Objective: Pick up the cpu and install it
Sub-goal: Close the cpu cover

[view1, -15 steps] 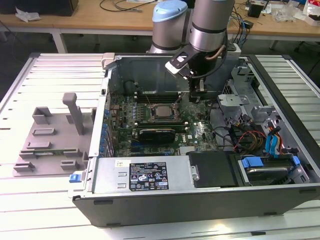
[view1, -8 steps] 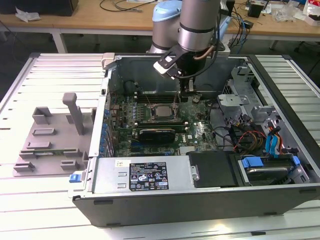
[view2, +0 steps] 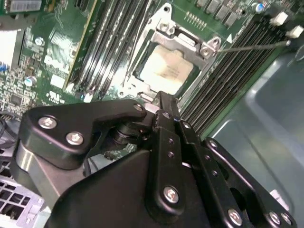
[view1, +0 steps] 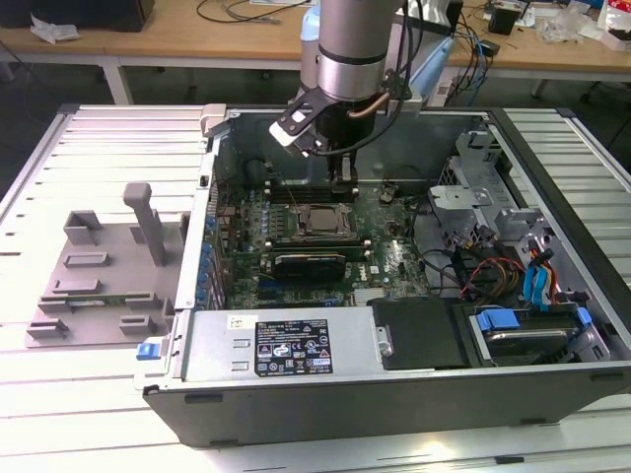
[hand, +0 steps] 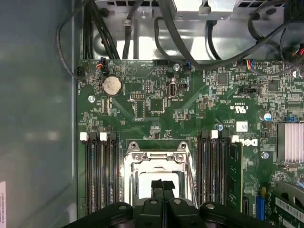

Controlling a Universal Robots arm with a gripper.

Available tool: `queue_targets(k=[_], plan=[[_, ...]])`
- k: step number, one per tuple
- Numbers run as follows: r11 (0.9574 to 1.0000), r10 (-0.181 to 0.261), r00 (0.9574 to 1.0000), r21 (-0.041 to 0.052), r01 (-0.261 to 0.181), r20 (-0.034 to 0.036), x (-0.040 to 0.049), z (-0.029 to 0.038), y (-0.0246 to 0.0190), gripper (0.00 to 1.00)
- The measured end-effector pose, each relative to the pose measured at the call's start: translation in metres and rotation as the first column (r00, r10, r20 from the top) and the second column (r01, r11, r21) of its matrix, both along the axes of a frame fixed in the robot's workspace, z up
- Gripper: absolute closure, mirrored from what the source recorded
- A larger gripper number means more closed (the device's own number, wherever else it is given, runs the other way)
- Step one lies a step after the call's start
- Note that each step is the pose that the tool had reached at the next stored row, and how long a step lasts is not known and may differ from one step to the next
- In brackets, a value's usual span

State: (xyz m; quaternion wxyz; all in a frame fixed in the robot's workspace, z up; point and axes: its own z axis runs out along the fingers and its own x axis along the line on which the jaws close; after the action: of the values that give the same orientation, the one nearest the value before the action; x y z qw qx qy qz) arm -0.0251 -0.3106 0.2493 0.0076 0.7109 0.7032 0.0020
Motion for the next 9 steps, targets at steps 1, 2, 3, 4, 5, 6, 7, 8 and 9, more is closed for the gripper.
queue_targets(k=[1, 2, 3, 4, 5, 6, 7, 8, 9], plan=[[1.0, 0.0, 1.0, 0.0, 0.0, 0.0, -0.0047, -0.0004, 0.0001, 0.89], [1.0, 0.0, 1.0, -0.0001, 0.0, -0.0001, -0.008, -0.0011, 0.0, 0.89], [1.0, 0.0, 1.0, -0.0001, 0.0, -0.0001, -0.011, -0.0029, 0.0, 0.89], [1.0, 0.0, 1.0, -0.0003, 0.0, -0.0002, -0.0112, -0.0031, 0.0, 0.89], [1.0, 0.0, 1.0, -0.0004, 0.0, -0.0002, -0.0112, -0.0031, 0.0, 0.89], [1.0, 0.0, 1.0, -0.0003, 0.0, -0.0002, -0.0112, -0.0032, 0.0, 0.89], [1.0, 0.0, 1.0, -0.0001, 0.0, -0.0001, -0.0112, -0.0033, 0.0, 0.89], [1.0, 0.003, 1.0, -0.0001, -0.003, -0.0001, -0.0112, -0.0034, 0.0, 0.89], [1.0, 0.01, 1.0, -0.0002, -0.01, -0.0001, -0.0112, -0.0034, 0.0, 0.89]])
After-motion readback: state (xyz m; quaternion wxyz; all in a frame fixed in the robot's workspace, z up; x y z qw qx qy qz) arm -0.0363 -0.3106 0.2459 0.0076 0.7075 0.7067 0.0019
